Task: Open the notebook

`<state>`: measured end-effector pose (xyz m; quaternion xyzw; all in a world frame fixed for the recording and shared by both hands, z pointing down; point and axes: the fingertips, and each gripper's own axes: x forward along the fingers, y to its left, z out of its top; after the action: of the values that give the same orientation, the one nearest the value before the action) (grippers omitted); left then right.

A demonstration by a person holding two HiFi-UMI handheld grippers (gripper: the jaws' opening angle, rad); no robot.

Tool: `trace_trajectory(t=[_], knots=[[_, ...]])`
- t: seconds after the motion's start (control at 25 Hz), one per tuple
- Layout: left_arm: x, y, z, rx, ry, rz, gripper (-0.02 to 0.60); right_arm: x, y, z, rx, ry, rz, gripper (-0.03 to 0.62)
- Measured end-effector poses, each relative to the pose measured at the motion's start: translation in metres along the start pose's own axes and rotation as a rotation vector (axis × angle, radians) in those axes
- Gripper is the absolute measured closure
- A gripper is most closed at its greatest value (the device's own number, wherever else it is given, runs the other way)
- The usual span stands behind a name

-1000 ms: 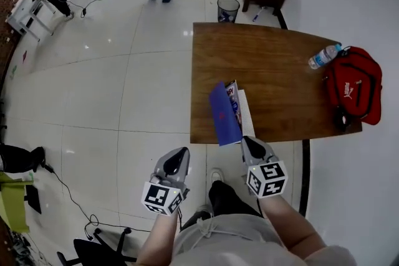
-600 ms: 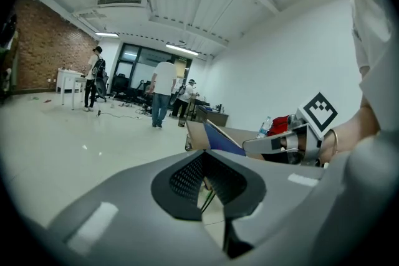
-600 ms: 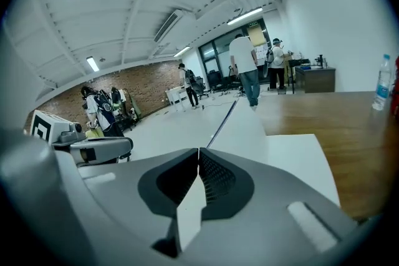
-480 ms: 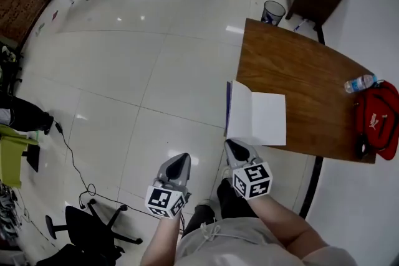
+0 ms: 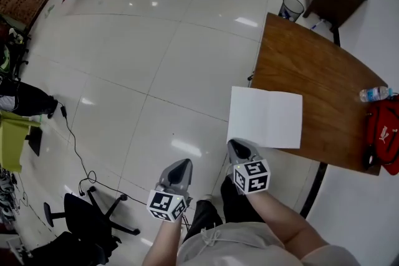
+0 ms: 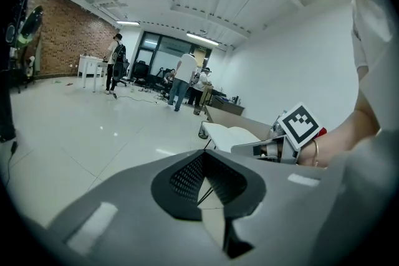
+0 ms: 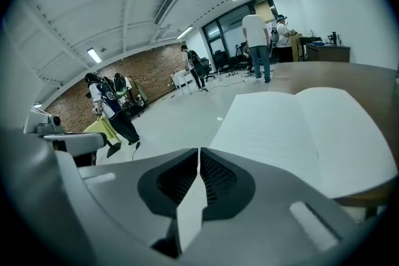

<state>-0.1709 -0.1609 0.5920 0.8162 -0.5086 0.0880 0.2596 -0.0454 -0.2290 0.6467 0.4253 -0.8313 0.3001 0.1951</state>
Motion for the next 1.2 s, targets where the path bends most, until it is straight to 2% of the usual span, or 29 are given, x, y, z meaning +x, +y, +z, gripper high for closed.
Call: trace_trajectory(t=[0.2, 0.36, 0.52, 0.64, 0.84, 1.0, 1.2], knots=[[-0.006, -0.015, 0.042, 0.044, -0.076, -0.062, 0.581, -0.042, 0.0, 0.045, -0.02, -0.122, -0.053, 0.583], [-0.024, -0.044, 0.091, 0.126, -0.173, -0.148, 0.581, -0.103, 0.008, 0.085, -0.072, -0.272, -0.12, 0.591], [-0.056, -0.076, 0.125, 0.213, -0.26, -0.238, 0.581, -0.167, 0.029, 0.097, -0.145, -0.382, -0.213, 0.591], [-0.084, -0.1, 0.129, 0.272, -0.279, -0.297, 0.581, -0.212, 0.044, 0.086, -0.18, -0.425, -0.299, 0.591], [-0.127, -0.137, 0.123, 0.33, -0.295, -0.402, 0.581, -0.28, 0.072, 0.057, -0.16, -0.493, -0.388, 0.591], [-0.147, -0.162, 0.103, 0.343, -0.288, -0.446, 0.581, -0.317, 0.079, 0.02, -0.123, -0.499, -0.426, 0.591], [-0.168, -0.189, 0.081, 0.342, -0.285, -0.469, 0.581, -0.351, 0.087, -0.015, -0.103, -0.503, -0.433, 0.591]])
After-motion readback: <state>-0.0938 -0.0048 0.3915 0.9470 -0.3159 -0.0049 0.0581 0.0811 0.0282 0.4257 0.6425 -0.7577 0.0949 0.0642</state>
